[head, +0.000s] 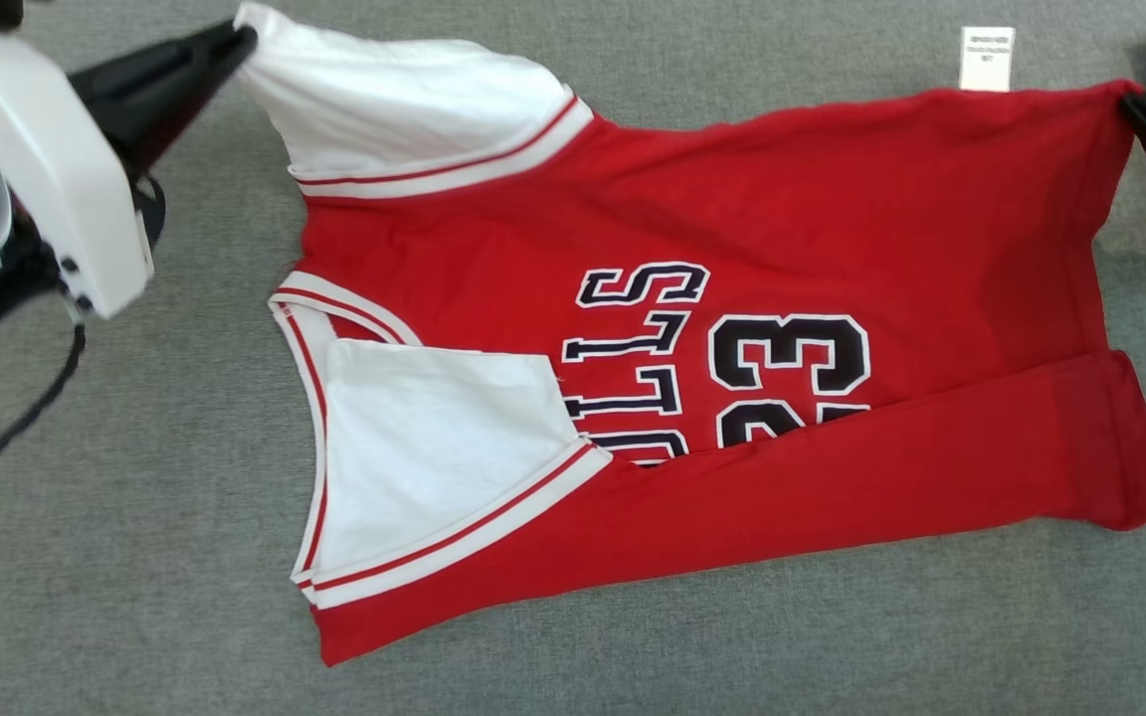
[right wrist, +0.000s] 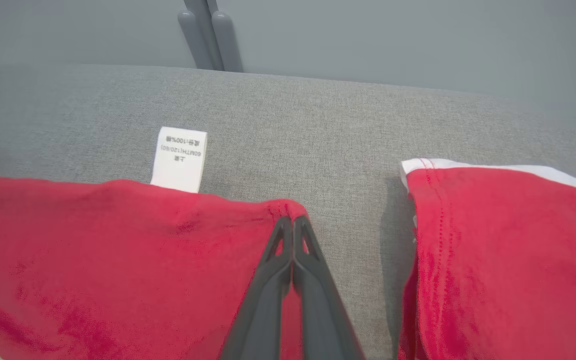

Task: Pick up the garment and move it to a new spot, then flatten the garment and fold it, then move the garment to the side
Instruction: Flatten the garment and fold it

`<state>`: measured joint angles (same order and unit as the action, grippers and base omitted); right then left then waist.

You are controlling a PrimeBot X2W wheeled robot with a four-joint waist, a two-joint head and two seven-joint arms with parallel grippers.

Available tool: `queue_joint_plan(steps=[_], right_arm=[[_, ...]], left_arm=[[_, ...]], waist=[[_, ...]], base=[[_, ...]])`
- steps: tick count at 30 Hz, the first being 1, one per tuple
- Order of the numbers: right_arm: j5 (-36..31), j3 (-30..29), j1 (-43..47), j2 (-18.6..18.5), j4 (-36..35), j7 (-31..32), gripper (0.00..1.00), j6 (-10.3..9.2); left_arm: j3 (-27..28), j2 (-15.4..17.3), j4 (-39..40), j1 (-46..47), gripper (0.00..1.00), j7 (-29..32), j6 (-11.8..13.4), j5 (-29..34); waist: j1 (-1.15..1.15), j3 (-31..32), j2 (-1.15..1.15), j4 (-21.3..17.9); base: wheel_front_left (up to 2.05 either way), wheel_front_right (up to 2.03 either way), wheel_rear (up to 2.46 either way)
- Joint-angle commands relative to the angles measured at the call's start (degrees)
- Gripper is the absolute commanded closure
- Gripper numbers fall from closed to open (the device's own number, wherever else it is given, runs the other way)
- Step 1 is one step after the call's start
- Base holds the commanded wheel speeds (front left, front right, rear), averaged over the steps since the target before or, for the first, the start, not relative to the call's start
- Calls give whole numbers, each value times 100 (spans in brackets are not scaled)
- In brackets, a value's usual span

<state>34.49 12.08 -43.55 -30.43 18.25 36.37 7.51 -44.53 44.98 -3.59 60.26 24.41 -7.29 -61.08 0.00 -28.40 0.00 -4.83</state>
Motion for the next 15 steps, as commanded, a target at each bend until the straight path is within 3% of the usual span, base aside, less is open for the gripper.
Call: queue_joint_plan(steps=[1,9,15], right_arm=[[129,-76,204,-53,-188,36,100,-6],[382,-639,1307,-389,-1055,283,100,-6],[384,-1104,2022,-470,-1440,533,100,-6]], left_arm=[[53,82,165,-187,100,-75,51,-95],[68,621,1340,-1293,100,-398,424,-377],[103,822,2061,-1932,100,-683,704,-574]], waist=[[0,81,0,73],[0,314,0,244],[0,445,0,385]], base=[[0,0,0],[0,0,0],[0,0,0]])
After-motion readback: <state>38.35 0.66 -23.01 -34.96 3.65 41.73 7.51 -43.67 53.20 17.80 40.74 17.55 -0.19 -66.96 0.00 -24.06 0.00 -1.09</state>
